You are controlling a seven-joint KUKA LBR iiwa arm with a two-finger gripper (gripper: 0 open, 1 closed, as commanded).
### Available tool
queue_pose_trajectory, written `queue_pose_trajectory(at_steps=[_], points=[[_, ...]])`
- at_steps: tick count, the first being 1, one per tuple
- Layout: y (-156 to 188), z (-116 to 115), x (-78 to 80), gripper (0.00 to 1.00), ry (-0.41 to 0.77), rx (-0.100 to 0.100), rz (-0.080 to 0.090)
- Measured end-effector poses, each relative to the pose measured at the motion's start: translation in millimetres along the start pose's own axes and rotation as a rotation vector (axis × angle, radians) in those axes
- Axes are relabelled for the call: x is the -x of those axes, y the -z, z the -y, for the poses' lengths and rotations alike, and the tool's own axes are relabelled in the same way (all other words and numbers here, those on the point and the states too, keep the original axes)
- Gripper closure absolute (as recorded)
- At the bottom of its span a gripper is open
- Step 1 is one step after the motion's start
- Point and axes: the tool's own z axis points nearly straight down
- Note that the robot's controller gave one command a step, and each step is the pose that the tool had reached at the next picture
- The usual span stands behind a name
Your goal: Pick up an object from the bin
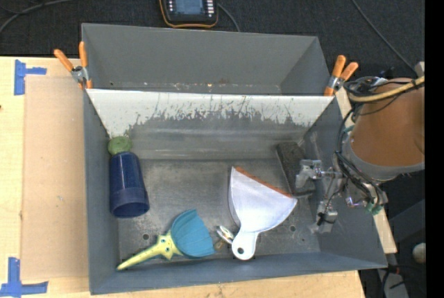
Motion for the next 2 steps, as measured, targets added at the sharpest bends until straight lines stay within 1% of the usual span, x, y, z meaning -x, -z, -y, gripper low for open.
queue_pose_trajectory(at_steps=[1,2], points=[[0,0,0.0,0.0,0.001,0.0,0.0],[-38,-22,-20.3,0.0,0.096,0.001,-0.002]])
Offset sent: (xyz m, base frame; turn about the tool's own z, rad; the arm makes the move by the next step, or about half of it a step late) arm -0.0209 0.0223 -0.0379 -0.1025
